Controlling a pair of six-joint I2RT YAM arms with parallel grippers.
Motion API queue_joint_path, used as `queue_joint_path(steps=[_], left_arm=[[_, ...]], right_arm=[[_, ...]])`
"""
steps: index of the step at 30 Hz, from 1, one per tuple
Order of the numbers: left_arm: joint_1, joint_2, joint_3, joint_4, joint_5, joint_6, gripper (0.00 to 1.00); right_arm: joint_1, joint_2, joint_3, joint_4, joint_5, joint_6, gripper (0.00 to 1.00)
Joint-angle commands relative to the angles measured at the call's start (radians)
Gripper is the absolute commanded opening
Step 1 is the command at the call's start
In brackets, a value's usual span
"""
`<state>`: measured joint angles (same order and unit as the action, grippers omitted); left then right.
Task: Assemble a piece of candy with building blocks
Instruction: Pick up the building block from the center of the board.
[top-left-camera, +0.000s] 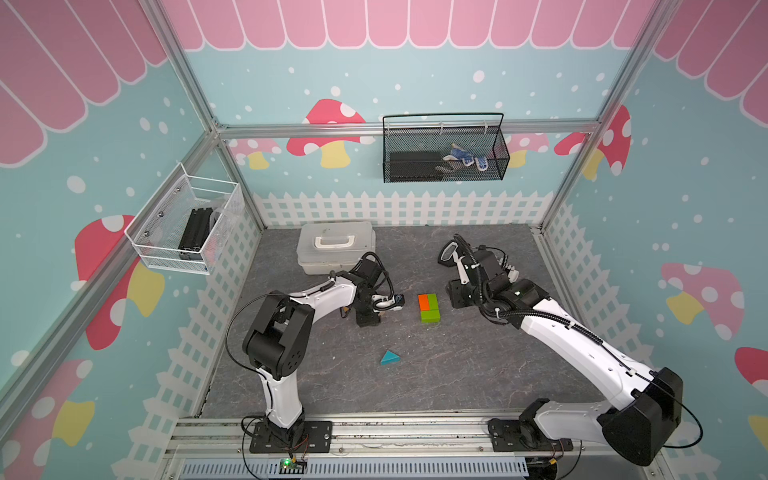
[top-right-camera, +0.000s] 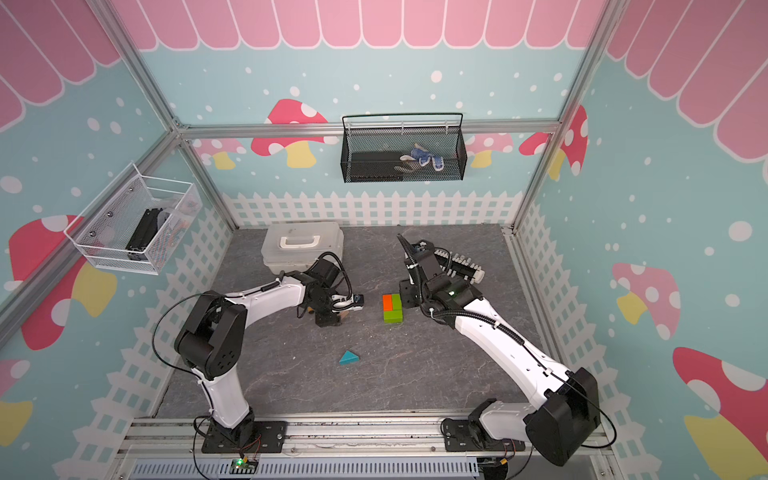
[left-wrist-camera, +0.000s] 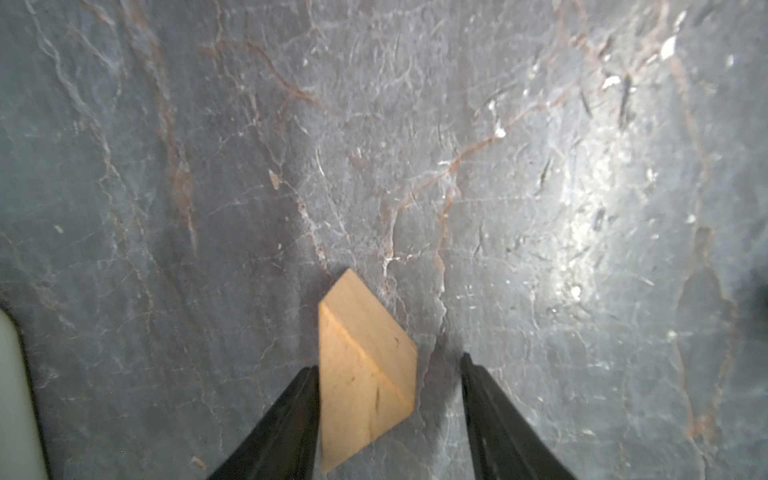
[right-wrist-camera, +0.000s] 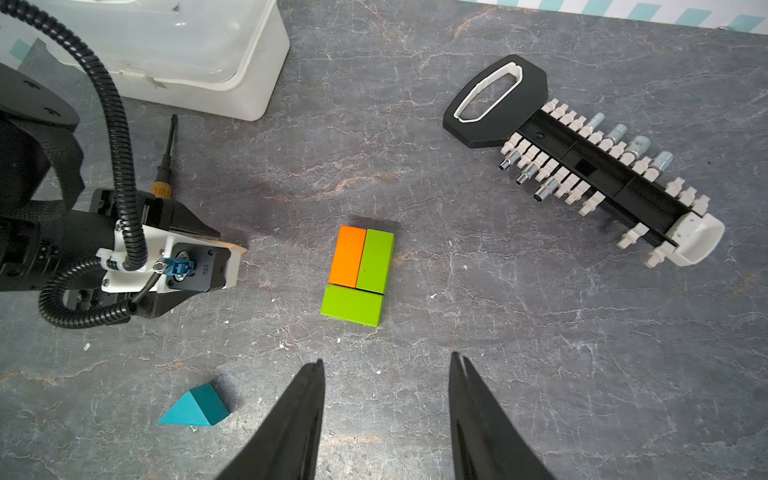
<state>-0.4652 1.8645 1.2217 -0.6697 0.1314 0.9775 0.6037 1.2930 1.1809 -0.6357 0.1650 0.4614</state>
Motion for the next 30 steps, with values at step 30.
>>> queue_joint_path(steps=[30], left_arm=[[-0.008, -0.012, 0.222, -0.062, 0.096, -0.052, 0.35]], right_arm=[[-0.004, 0.030, -0.026, -0.007, 0.002, 0.023, 0.48]])
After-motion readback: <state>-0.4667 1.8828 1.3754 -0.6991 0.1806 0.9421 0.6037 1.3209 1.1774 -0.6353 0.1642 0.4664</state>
